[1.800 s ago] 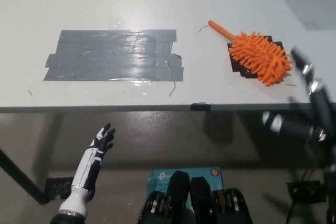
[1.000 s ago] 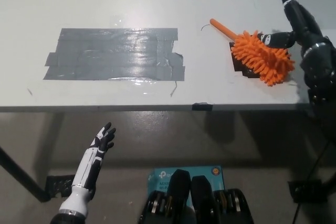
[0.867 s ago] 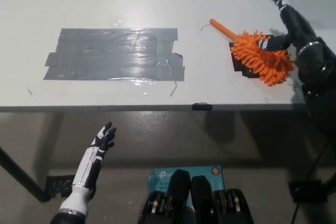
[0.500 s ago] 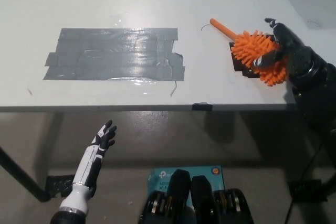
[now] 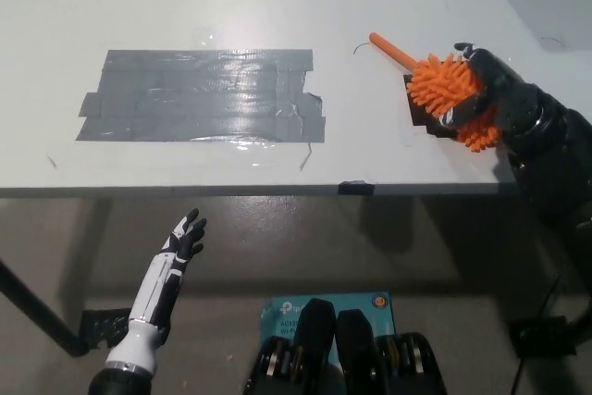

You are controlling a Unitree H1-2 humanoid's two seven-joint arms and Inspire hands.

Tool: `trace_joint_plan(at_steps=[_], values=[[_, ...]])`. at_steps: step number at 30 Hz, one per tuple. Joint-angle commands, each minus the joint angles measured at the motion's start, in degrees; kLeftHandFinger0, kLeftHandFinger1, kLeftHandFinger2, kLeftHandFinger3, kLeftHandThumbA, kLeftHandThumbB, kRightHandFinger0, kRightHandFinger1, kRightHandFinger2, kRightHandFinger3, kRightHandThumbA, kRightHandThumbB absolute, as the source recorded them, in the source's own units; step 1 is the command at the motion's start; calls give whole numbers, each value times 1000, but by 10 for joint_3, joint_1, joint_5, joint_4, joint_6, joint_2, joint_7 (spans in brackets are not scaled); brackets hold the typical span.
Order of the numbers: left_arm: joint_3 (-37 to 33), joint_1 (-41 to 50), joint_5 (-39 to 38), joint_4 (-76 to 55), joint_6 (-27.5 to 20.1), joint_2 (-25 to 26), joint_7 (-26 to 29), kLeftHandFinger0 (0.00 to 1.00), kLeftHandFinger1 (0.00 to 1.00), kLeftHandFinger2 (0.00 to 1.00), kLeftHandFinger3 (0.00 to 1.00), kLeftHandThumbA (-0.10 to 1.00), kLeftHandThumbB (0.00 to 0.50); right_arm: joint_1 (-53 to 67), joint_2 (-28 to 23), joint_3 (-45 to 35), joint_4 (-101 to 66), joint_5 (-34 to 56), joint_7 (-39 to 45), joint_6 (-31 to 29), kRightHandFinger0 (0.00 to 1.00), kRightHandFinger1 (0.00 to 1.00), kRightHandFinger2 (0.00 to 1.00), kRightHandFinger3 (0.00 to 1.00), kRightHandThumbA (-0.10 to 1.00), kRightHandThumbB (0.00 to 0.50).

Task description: An orange duster is kept infront of the robot in the middle of the table and the robot extends its right arm to grab the duster, picks it up and hands it to a person

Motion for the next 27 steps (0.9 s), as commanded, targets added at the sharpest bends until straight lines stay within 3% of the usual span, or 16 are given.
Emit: trace_joint_plan(at_steps=[1,2,5,6,8,10,13,14,15,17,21,22,23,24,25,27], values=[[2,-15,1,-9,-9,6,-3,1000,1000,1000,1000,993,160,-52,-16,23,20,-18,16,1,1000,1000,1000,1000,1000,386],[2,-16,1,-10,-7,7,-3,1000,1000,1000,1000,993,160,-57,-16,28,32,-19,16,1,1000,1000,1000,1000,1000,386],[3,-17,0,-11,-9,7,-4,1000,1000,1000,1000,988,162,-64,-8,-1,62,16,4,0,1000,1000,1000,1000,444,248],[3,-17,-3,-12,-7,7,-6,1000,1000,1000,1000,987,166,-61,-7,-8,66,22,-12,-13,523,573,802,1000,123,247],[2,-17,-2,-11,-9,8,-7,1000,1000,1000,1000,986,169,-55,-8,4,69,7,-32,-33,574,778,823,911,-95,227],[3,-16,-2,-11,-9,8,-6,1000,1000,1000,1000,985,170,-54,-8,17,70,-8,-39,-33,792,949,904,771,-100,203],[3,-20,-5,-13,-3,8,-9,1000,1000,1000,1000,986,179,-57,-9,22,77,-7,-26,-31,423,583,595,496,-100,220],[2,-21,-5,-13,-4,9,-10,1000,1000,1000,1000,992,185,-57,-12,33,74,-14,-9,-20,398,576,678,781,-100,207],[2,-22,-4,-13,-3,9,-10,1000,1000,1000,1000,993,184,-56,-14,39,73,-18,-4,-16,399,574,664,825,-100,211],[3,-22,-4,-13,-5,9,-10,1000,1000,1000,1000,995,187,-59,-16,53,82,-25,11,-13,847,908,908,946,-100,198],[5,-27,-5,-12,-7,10,-11,1000,1000,1000,1000,994,185,-67,-18,59,113,-15,21,-25,869,928,958,959,-100,197],[5,-28,-6,-12,-6,11,-12,1000,1000,1000,1000,995,184,-67,-19,58,116,-13,19,-30,732,792,829,824,-100,210],[6,-29,-6,-11,-5,11,-12,1000,1000,1000,1000,996,184,-67,-19,59,120,-13,17,-35,839,937,940,744,-100,206],[6,-29,-5,-12,-3,11,-12,1000,1000,1000,1000,1000,193,-66,-20,59,123,-12,15,-41,689,782,807,643,-100,207],[6,-29,-5,-12,-2,11,-12,1000,1000,1000,1000,1000,201,-64,-21,57,120,-10,13,-43,546,646,698,673,-100,203],[5,-29,-5,-12,-1,12,-13,1000,1000,1000,1000,1000,200,-62,-21,53,117,-8,11,-42,665,764,799,807,-100,202]])
